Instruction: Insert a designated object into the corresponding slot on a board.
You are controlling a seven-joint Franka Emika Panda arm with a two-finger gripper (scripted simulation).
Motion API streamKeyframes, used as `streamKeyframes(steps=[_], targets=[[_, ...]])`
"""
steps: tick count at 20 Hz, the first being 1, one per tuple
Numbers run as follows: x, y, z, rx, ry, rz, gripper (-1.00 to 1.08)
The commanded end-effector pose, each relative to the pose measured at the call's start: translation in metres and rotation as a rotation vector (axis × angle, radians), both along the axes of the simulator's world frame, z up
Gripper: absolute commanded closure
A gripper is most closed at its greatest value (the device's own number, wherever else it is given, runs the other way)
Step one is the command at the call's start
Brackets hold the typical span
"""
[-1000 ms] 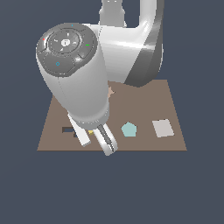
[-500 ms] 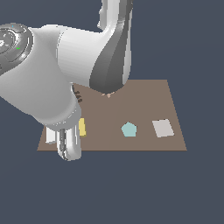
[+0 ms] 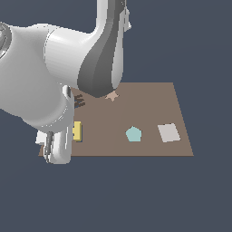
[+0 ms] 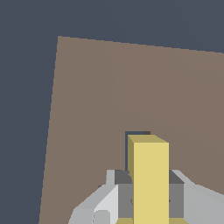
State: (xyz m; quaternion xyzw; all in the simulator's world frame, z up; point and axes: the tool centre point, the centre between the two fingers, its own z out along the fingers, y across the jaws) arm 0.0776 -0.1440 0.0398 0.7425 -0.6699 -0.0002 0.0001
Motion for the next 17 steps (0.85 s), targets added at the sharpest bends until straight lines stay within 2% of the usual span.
streamKeyframes(steps=[1,7,8,17], targets=[[0.0,0.0,0.0,0.0,0.0,0.0,1.08],[-0.0002,0.0005,-0.0098,0.001,0.001,-0.004,1.08],[-0.0002,0.0005,-0.0098,0.001,0.001,-0.004,-0.92],[-0.0002,0.0005,-0.0098,0.001,0.001,-0.004,-0.92]])
